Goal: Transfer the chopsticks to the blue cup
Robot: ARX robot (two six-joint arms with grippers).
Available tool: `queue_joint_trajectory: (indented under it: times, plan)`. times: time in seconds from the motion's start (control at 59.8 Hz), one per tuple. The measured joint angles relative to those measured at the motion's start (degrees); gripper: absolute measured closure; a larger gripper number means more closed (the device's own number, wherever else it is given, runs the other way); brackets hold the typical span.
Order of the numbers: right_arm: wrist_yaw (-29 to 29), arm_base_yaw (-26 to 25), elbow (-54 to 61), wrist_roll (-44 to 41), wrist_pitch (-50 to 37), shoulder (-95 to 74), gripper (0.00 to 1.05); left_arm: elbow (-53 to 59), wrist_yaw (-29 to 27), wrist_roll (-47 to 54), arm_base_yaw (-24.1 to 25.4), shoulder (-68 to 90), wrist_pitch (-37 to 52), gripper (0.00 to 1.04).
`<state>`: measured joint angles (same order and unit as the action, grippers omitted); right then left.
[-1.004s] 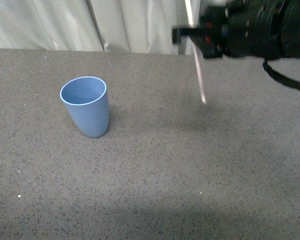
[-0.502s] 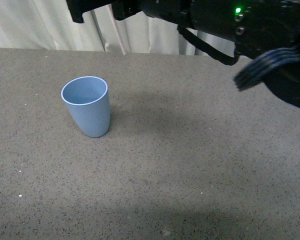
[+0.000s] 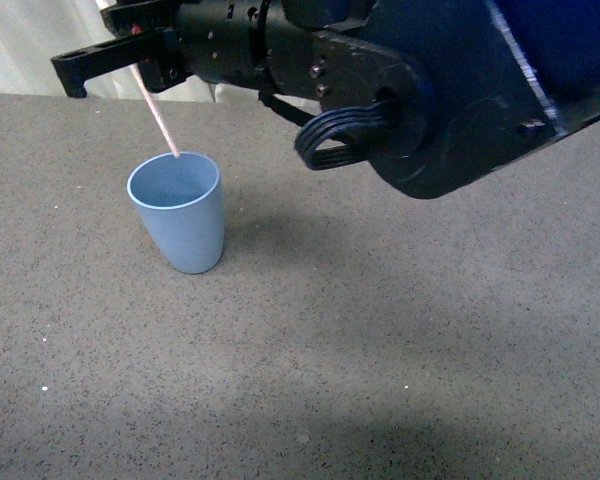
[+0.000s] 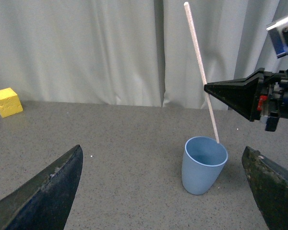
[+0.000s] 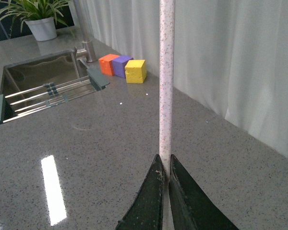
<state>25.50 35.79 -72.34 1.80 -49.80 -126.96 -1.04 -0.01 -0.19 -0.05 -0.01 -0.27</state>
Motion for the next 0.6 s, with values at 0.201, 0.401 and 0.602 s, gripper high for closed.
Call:
queue_joint_trajectory:
  times: [0.201, 0.401, 0.602]
  plan:
    - [-1.18, 0.11, -1.03, 0.5, 0.5, -1.05, 0.99, 0.0, -0.02, 0.0, 0.0, 0.0, 0.0, 0.07]
    - [-3.37, 0.09, -0.7, 1.42, -0.39, -0.98, 0.67, 0.0, 0.0, 0.0, 0.0, 0.0, 0.02, 0.07]
    - [-9.92, -1.05, 3.43, 4.37, -3.21, 0.92, 0.3, 0.0, 0.0, 0.0, 0.0, 0.0, 0.02, 0.07]
